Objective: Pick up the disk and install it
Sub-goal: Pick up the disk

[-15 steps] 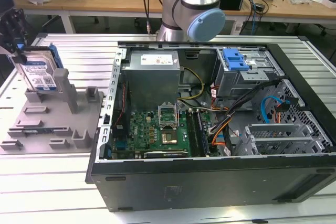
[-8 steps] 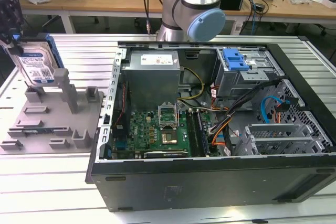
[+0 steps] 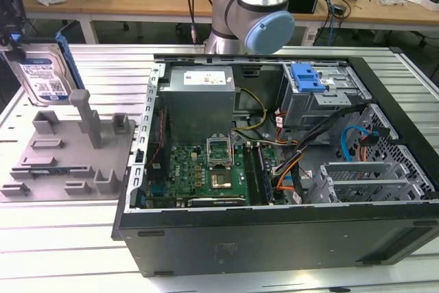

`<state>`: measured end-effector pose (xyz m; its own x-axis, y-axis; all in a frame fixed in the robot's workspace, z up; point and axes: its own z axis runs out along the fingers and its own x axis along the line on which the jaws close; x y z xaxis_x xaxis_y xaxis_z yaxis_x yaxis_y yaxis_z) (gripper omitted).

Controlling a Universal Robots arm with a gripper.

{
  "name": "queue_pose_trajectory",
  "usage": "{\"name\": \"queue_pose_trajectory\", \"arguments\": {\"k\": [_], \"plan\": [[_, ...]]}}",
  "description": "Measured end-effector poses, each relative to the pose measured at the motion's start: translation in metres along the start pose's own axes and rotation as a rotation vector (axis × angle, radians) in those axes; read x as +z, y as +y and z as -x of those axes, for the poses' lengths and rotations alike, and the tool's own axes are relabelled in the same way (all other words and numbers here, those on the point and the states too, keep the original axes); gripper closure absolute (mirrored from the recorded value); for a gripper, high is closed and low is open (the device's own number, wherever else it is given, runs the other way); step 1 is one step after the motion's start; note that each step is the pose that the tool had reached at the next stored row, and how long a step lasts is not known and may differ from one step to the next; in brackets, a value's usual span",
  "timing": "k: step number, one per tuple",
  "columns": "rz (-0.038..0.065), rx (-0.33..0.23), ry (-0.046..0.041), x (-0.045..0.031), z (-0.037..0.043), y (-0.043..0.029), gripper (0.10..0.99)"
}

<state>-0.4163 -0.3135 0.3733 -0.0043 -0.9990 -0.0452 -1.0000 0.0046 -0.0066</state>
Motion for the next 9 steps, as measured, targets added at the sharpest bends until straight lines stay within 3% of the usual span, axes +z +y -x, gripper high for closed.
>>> {"name": "queue_pose_trajectory", "arguments": {"k": [3, 5, 7, 9], "plan": [[0.000, 0.000, -0.0030, -0.0092, 0.0004, -0.0001, 0.722], [0.000, 0.000, -0.0050, -0.0202, 0.0008, -0.0001, 0.722], [0.000, 0.000, -0.0069, -0.0365, 0.0014, -0.0002, 0.722], [0.000, 0.000, -0.0075, -0.0421, 0.0017, -0.0003, 0.722]]}}
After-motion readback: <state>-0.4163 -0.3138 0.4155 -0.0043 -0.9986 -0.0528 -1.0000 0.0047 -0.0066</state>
